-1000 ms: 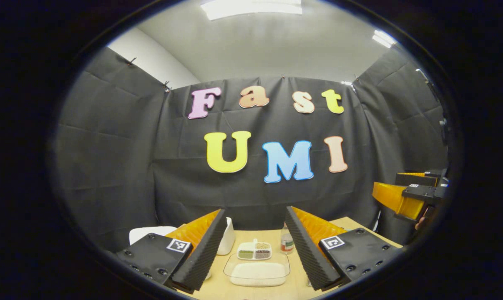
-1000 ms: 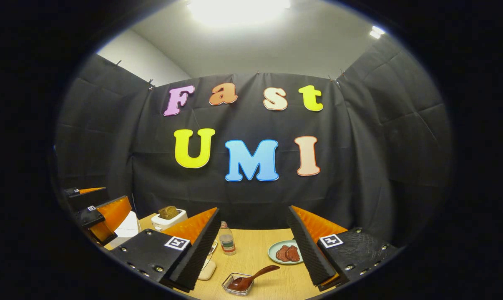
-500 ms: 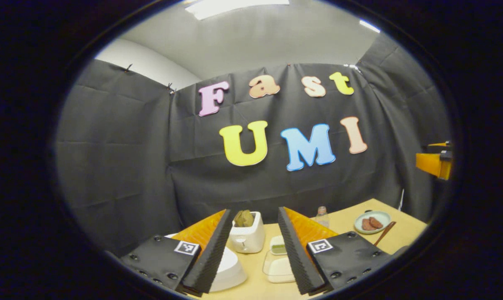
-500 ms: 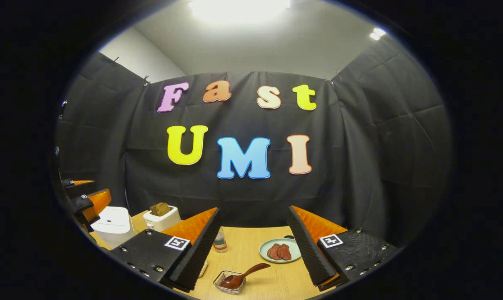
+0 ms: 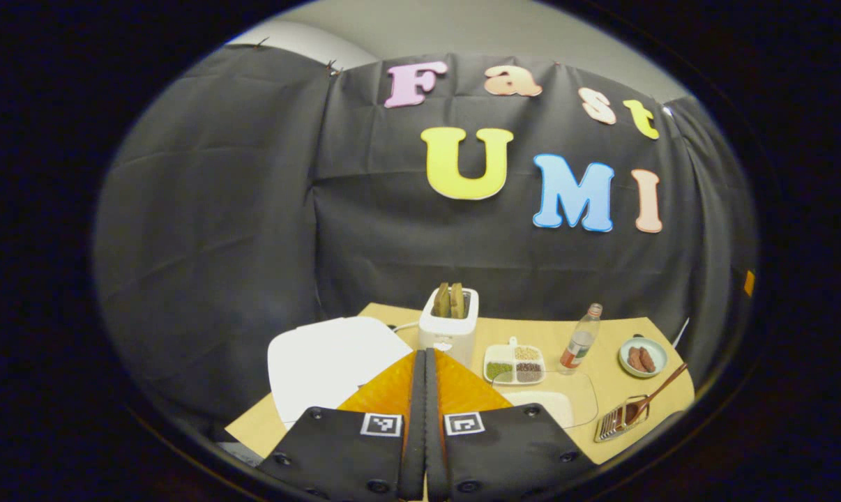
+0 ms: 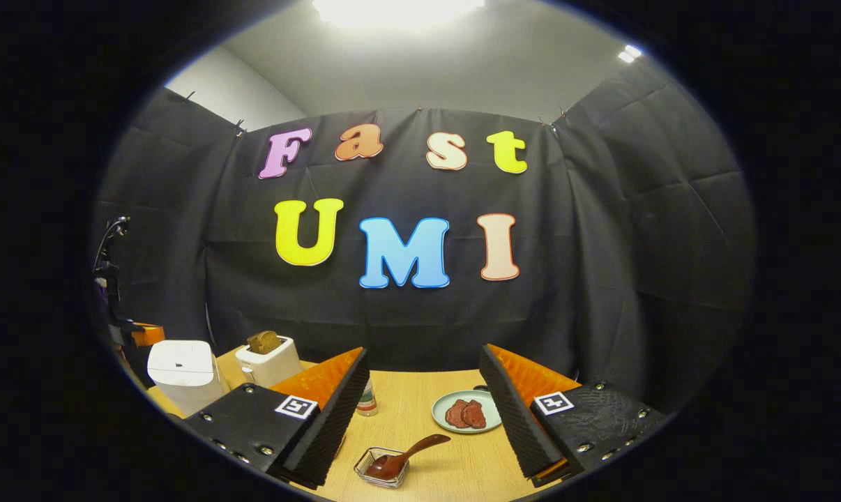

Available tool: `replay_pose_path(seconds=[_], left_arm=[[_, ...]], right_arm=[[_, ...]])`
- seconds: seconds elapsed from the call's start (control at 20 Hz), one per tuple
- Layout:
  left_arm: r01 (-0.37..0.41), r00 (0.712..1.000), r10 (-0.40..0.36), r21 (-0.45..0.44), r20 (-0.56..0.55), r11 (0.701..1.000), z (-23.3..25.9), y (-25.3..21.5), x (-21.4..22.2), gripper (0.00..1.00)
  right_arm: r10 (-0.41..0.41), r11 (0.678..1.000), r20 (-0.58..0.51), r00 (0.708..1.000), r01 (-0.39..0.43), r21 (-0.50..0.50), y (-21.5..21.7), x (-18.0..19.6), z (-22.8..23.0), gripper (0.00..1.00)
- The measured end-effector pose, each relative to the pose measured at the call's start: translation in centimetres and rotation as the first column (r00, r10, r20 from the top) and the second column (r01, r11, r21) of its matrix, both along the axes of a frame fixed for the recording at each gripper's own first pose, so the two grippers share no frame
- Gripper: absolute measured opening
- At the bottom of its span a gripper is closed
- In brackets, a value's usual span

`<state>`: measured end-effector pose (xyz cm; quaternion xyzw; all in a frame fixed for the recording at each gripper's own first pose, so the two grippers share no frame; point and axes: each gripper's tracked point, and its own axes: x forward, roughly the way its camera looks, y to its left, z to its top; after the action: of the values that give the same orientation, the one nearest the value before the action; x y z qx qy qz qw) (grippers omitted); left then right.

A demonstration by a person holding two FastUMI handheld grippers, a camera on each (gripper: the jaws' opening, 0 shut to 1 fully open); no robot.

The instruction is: Close the left gripper, press the button to open the rice cooker; take a wooden spoon from the chopstick holder with the right hand, scoop a spoonful of rice and pour it into the rice cooker, then put the wooden spoon back into the chopstick holder.

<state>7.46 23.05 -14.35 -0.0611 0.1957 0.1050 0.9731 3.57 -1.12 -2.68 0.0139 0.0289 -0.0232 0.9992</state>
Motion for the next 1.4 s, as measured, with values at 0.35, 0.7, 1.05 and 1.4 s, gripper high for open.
replay_pose_path(seconds=[0.35, 0.7, 1.05, 1.4], left_arm=[[-0.117, 0.984, 0.093, -0.155, -0.153, 0.981, -7.1, 7.3, 2.6, 0.08], [-0.109, 0.963, 0.069, -0.142, -0.26, 0.984, -11.3, 7.6, 3.5, 0.09], [-0.122, 0.975, 0.099, -0.109, -0.201, 0.987, -8.6, 8.5, 4.0, 0.09], [-0.091, 0.988, 0.089, 0.003, 0.127, 0.996, 6.0, 6.4, 4.3, 0.97]], right_arm=[[-0.015, 1.0, -0.036, 0.999, 0.015, -0.011, 0.4, 0.5, -1.2, 0.97], [-0.061, 0.997, -0.091, 0.994, 0.065, 0.041, -0.7, 0.6, -3.1, 0.97], [-0.071, 0.995, -0.106, 0.992, 0.078, 0.058, -1.4, 0.4, -3.4, 0.97], [-0.049, 0.995, -0.089, 0.995, 0.057, 0.087, -1.1, 0.6, -3.1, 0.97]])
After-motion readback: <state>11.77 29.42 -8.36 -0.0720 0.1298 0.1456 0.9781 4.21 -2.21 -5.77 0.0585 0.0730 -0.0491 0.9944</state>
